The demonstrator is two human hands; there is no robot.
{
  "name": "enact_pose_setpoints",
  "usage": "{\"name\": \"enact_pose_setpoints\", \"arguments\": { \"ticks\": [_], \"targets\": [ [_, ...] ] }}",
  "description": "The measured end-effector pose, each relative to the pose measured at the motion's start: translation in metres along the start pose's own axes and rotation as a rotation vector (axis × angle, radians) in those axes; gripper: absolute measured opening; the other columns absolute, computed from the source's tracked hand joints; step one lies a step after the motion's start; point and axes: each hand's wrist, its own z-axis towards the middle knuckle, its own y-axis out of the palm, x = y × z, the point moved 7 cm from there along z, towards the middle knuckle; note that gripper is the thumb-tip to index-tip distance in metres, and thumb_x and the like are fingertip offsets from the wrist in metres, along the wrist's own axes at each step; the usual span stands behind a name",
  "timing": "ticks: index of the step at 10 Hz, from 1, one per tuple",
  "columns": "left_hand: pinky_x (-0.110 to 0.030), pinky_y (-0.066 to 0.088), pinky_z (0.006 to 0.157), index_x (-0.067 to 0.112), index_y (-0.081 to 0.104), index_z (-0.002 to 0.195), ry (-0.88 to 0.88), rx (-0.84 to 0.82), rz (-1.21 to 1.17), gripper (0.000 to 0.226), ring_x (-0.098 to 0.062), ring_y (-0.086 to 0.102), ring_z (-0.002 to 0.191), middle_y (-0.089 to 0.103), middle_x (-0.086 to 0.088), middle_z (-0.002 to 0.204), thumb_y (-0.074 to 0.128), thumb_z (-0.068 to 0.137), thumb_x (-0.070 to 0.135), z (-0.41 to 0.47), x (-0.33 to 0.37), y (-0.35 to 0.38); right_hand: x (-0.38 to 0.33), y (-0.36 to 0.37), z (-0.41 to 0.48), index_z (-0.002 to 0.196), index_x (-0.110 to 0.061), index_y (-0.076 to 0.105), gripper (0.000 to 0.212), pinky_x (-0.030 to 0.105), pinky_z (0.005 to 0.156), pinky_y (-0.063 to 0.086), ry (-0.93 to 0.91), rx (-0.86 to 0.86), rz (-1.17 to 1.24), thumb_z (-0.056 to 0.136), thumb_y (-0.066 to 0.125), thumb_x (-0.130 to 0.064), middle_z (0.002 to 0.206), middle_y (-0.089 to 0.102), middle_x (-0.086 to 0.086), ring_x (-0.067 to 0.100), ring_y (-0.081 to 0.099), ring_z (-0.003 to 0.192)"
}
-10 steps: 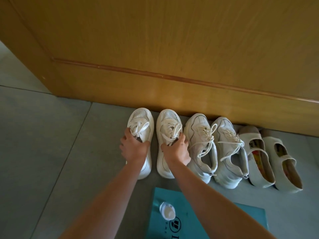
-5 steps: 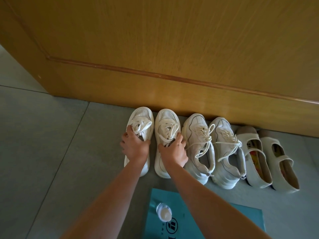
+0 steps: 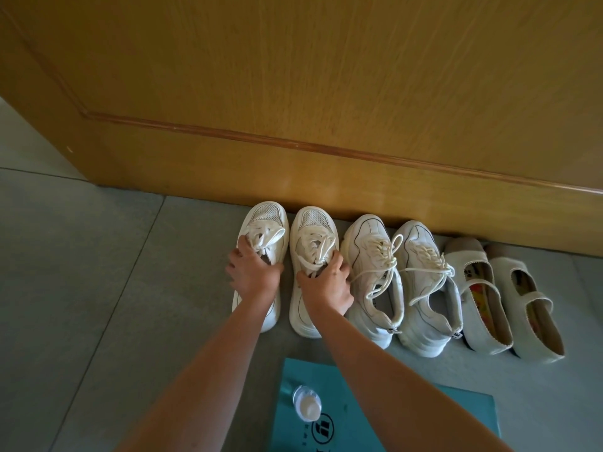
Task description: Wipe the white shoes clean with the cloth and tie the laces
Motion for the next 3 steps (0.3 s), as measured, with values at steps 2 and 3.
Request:
{"name": "enact_pose_setpoints", "arguments": {
  "ticks": [2, 3],
  "targets": [
    [-0.048, 0.026, 0.109, 0.018, 0.013, 0.147, -0.109, -0.207, -0.073, 0.108, -0.035, 0.020, 0.138, 0.018, -0.014, 0.149, 0.082, 0.066, 0.038, 0.010, -0.002, -0.003, -0.004, 0.002, -0.001, 0.140, -0.015, 0.018, 0.093, 0.041, 0.094, 0.041, 0.016, -0.146, 0.010, 0.072, 0.071, -0.051, 0.136, 0.036, 0.010, 0.030, 0.044, 0.122],
    [-0.046, 0.030, 0.110, 0.014, 0.017, 0.147, -0.157, -0.282, -0.055, 0.113, -0.035, 0.024, 0.138, 0.021, -0.015, 0.149, 0.081, 0.062, 0.053, 0.011, -0.001, -0.012, -0.013, -0.007, -0.004, 0.143, -0.011, 0.014, 0.103, 0.041, 0.103, 0.037, 0.002, -0.184, 0.007, 0.071, 0.068, -0.061, 0.141, 0.031, 0.011, 0.030, 0.039, 0.128]
  ]
}}
